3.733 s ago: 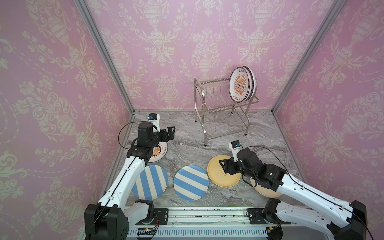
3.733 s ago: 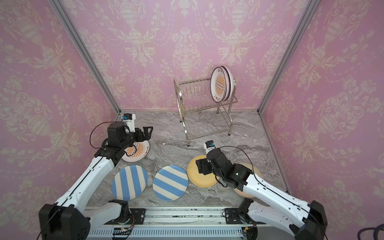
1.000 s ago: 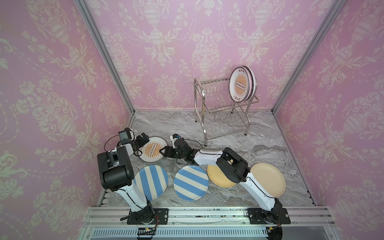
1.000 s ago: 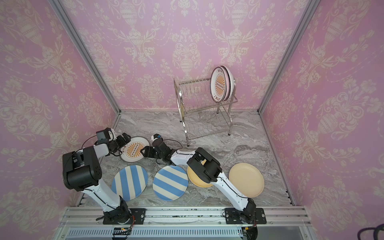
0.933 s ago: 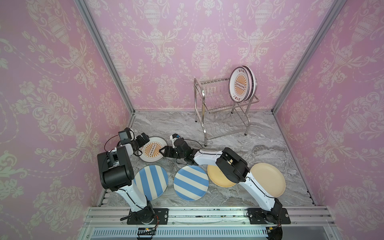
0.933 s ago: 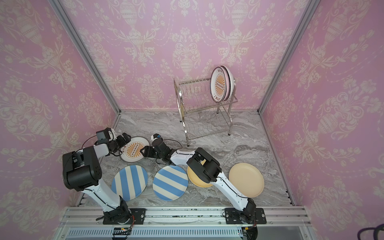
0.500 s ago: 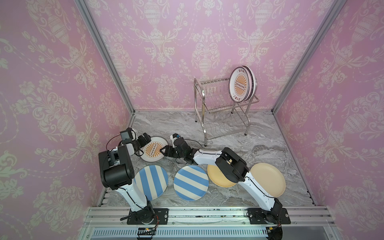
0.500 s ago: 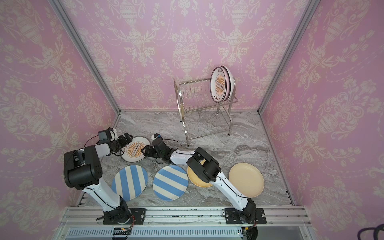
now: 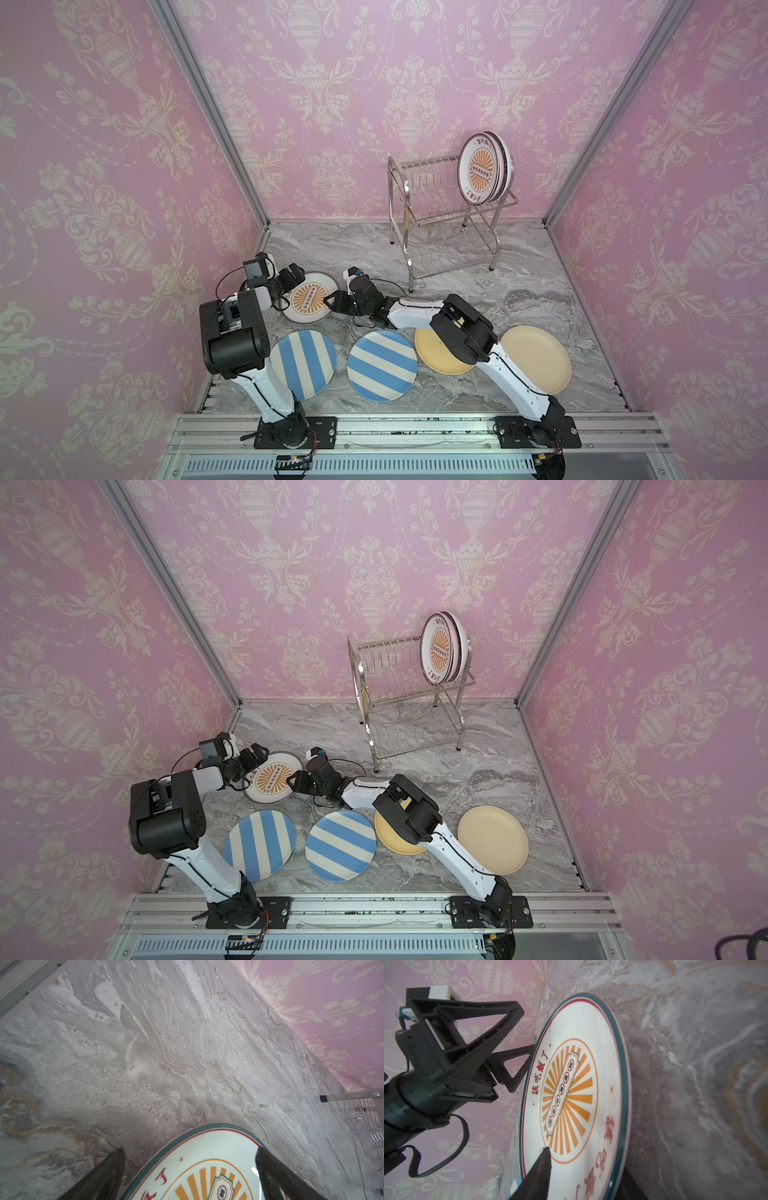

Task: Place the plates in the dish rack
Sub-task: 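Open the left gripper and withdraw it while right gripper holds the plate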

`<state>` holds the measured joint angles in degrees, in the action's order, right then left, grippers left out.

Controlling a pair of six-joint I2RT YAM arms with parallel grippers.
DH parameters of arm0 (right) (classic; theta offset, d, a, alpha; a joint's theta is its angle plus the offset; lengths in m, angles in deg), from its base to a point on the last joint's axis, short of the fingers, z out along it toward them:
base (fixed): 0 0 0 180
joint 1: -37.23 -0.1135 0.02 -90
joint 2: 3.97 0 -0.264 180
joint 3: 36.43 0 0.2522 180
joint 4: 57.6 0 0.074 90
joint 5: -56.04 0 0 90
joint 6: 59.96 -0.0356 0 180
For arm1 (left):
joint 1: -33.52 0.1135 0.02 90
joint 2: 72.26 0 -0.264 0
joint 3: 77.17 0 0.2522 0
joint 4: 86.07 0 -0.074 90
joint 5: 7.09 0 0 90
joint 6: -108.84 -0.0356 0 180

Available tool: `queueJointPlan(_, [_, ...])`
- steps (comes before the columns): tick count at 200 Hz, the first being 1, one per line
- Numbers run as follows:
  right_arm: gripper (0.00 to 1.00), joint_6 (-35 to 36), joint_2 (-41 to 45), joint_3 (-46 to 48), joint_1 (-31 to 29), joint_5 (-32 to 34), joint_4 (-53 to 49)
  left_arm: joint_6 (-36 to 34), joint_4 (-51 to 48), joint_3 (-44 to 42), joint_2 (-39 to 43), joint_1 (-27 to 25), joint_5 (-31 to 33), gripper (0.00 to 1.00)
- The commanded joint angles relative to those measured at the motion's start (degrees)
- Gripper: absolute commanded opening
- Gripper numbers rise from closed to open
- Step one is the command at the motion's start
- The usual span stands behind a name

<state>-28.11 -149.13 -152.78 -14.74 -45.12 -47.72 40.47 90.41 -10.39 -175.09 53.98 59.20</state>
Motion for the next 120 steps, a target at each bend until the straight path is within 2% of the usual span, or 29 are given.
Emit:
queueJointPlan(1, [0.38, -1.40, -2.77, 1.46, 0.49, 0.48, -0.94, 1.58, 0.38, -1.25, -0.88, -1.46, -2.24, 0.99])
queueJointPlan(120, [0.19, -0.43, -1.01, 3.27, 0.79, 2.01, -1.04, -0.07, 0.18, -3.77, 1.05, -2.10, -2.65, 0.99])
